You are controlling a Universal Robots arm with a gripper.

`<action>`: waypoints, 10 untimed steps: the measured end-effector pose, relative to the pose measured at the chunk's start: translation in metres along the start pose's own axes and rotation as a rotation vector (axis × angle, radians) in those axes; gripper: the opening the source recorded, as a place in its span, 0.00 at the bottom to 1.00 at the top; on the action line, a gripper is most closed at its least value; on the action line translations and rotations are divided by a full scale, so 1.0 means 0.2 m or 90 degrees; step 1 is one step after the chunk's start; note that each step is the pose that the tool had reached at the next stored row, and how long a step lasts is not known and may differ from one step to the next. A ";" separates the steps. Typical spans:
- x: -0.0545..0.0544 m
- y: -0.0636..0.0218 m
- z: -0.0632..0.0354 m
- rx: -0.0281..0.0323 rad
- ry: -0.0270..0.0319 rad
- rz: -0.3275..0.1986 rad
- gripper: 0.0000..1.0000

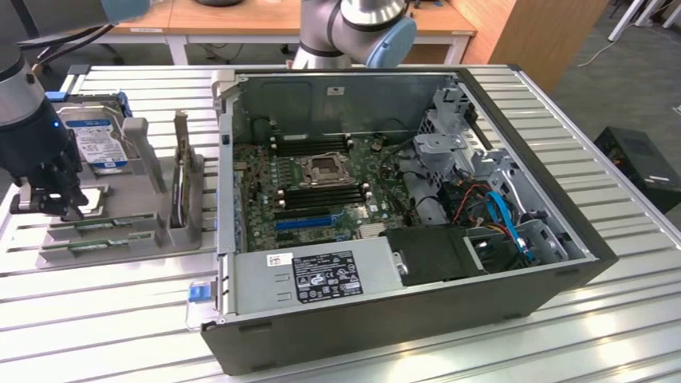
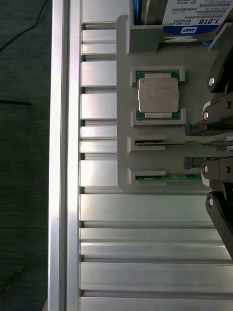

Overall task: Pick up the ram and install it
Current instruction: 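Pick up the ram and move it above insertion slot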

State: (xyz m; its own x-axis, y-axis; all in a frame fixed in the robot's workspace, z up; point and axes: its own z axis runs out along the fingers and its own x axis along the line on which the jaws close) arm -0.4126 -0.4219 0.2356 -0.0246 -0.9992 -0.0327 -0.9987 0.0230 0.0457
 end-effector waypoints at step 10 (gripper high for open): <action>0.05 -0.001 -0.001 0.0001 0.0004 0.000 0.31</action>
State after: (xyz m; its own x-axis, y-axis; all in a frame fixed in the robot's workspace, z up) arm -0.4127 -0.4323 0.2355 -0.0246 -0.9992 -0.0321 -0.9987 0.0232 0.0455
